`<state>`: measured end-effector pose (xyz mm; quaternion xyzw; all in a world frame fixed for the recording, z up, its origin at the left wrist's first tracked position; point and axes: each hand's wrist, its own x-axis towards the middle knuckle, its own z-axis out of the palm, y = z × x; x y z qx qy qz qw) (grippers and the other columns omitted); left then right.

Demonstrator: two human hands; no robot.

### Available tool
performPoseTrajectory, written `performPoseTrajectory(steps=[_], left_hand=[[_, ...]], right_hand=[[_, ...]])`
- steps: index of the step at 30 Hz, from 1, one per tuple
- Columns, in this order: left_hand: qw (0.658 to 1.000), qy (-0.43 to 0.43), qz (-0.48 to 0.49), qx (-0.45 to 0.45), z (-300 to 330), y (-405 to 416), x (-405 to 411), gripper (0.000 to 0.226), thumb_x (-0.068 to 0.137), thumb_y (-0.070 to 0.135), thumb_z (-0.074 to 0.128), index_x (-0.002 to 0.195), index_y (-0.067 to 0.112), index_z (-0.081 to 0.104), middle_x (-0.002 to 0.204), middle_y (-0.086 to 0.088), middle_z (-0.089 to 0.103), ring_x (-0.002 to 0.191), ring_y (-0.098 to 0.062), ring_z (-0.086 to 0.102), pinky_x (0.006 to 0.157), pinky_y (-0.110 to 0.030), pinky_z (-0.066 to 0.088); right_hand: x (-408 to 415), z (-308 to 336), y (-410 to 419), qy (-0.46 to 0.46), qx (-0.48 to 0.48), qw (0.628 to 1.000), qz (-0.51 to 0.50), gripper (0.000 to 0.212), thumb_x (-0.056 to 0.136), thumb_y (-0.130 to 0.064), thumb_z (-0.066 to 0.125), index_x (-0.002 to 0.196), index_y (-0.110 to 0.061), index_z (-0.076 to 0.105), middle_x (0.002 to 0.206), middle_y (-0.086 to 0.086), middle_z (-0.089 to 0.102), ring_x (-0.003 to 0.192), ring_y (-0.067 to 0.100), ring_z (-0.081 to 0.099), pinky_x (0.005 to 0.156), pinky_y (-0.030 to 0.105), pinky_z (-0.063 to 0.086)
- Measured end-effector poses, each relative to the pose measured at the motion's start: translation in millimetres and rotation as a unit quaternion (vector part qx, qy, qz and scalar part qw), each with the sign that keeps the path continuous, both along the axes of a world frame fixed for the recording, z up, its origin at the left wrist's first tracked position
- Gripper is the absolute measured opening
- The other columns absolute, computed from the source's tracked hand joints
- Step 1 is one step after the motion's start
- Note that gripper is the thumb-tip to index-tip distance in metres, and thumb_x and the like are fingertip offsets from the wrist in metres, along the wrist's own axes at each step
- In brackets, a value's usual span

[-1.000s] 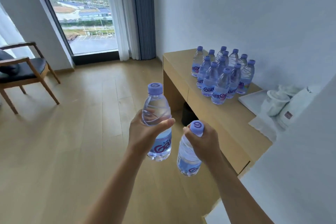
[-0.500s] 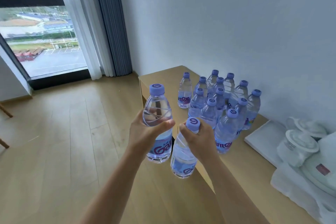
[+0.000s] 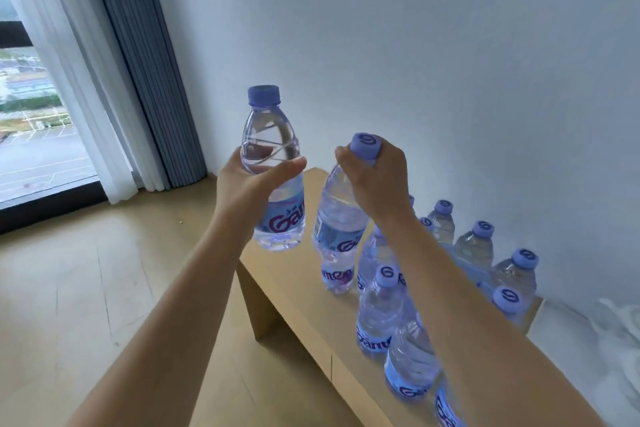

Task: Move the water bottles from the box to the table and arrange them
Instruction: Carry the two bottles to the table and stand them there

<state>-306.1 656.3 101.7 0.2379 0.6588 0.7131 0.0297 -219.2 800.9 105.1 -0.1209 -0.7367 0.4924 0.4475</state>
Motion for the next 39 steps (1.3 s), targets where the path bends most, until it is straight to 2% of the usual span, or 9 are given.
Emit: performPoseTrajectory(steps=[7, 12, 15, 18, 22, 26, 29, 35, 39], left_hand=[[0.993, -0.029, -0.111, 0.007, -7.5, 108.1, -112.7, 0.064, 0.037, 0.045, 0.08, 0.095, 0.021, 0.064, 0.078, 0.01, 0.073, 0.071, -0.009, 0.071, 0.057, -0.019, 0.052], [0.964, -0.063, -0.25, -0.064, -31.7, 188.9, -155.6, 0.05, 0.047, 0.037, 0.08, 0.092, 0.025, 0.062, 0.076, 0.009, 0.072, 0.069, -0.012, 0.07, 0.056, -0.023, 0.053], [0.943, -0.055, -0.306, -0.117, -62.8, 231.4, -164.0, 0.064, 0.048, 0.038, 0.081, 0.104, 0.015, 0.061, 0.093, -0.005, 0.071, 0.084, -0.023, 0.069, 0.072, -0.034, 0.056], [0.924, -0.059, -0.342, -0.158, -98.6, 262.0, -163.1, 0.064, 0.048, 0.037, 0.082, 0.103, 0.012, 0.063, 0.095, -0.007, 0.071, 0.087, -0.025, 0.069, 0.079, -0.04, 0.056], [0.902, -0.073, -0.379, -0.193, -138.0, 291.8, -154.4, 0.056, 0.043, 0.031, 0.085, 0.094, 0.025, 0.06, 0.091, 0.002, 0.07, 0.084, -0.017, 0.068, 0.077, -0.037, 0.055], [0.875, -0.088, -0.418, -0.229, -161.7, 315.6, -143.9, 0.05, 0.041, 0.033, 0.083, 0.086, 0.027, 0.061, 0.082, 0.004, 0.071, 0.078, -0.016, 0.069, 0.073, -0.037, 0.057], [0.863, -0.106, -0.43, -0.244, -172.2, 327.1, -139.3, 0.054, 0.039, 0.033, 0.082, 0.088, 0.027, 0.06, 0.082, 0.002, 0.071, 0.075, -0.015, 0.07, 0.07, -0.036, 0.058], [0.853, -0.071, -0.433, -0.283, -192.5, 330.9, -135.2, 0.063, 0.056, 0.014, 0.088, 0.106, 0.019, 0.05, 0.096, 0.0, 0.063, 0.086, -0.02, 0.063, 0.078, -0.041, 0.054], [0.844, -0.049, -0.459, -0.274, -195.5, 325.9, -132.5, 0.058, 0.059, 0.01, 0.086, 0.107, 0.013, 0.052, 0.097, -0.004, 0.064, 0.084, -0.017, 0.064, 0.073, -0.033, 0.053]], right_hand=[[-79.3, 14.5, 102.9, 0.033, -0.026, 0.987, -0.156, 0.037, 0.078, -0.016, 0.067, 0.055, -0.02, 0.039, 0.044, -0.012, 0.038, 0.047, 0.006, 0.033, 0.051, 0.02, 0.031], [-95.3, -2.1, 166.8, 0.023, -0.052, 0.96, -0.274, 0.032, 0.08, -0.019, 0.069, 0.059, -0.021, 0.045, 0.054, -0.01, 0.045, 0.049, 0.001, 0.041, 0.054, 0.015, 0.035], [-93.5, -25.0, 196.2, -0.05, -0.031, 0.94, -0.335, 0.033, 0.08, -0.015, 0.067, 0.059, -0.023, 0.043, 0.054, -0.011, 0.043, 0.048, 0.002, 0.041, 0.049, 0.01, 0.031], [-84.8, -54.7, 220.1, -0.156, -0.033, 0.923, -0.35, 0.023, 0.082, -0.015, 0.067, 0.066, -0.011, 0.05, 0.06, 0.001, 0.049, 0.054, 0.008, 0.041, 0.048, 0.01, 0.032], [-71.9, -86.3, 242.8, -0.284, -0.056, 0.893, -0.345, 0.037, 0.081, -0.019, 0.068, 0.058, -0.013, 0.04, 0.057, 0.003, 0.043, 0.061, 0.018, 0.038, 0.048, 0.022, 0.027], [-63.5, -106.2, 255.1, -0.447, -0.062, 0.832, -0.323, 0.043, 0.078, -0.027, 0.072, 0.057, -0.012, 0.037, 0.059, 0.004, 0.04, 0.062, 0.019, 0.041, 0.056, 0.028, 0.028], [-60.5, -108.0, 262.6, -0.525, -0.096, 0.785, -0.316, 0.048, 0.075, -0.03, 0.075, 0.055, -0.012, 0.035, 0.057, 0.001, 0.036, 0.056, 0.016, 0.037, 0.05, 0.028, 0.028], [-50.0, -109.9, 263.8, -0.499, -0.142, 0.784, -0.34, 0.053, 0.073, -0.019, 0.073, 0.049, -0.016, 0.026, 0.047, -0.004, 0.027, 0.045, 0.012, 0.026, 0.038, 0.018, 0.022], [-41.3, -113.2, 261.8, -0.483, -0.165, 0.785, -0.35, 0.05, 0.074, -0.017, 0.071, 0.054, -0.016, 0.025, 0.052, -0.002, 0.026, 0.049, 0.014, 0.024, 0.045, 0.023, 0.022]])
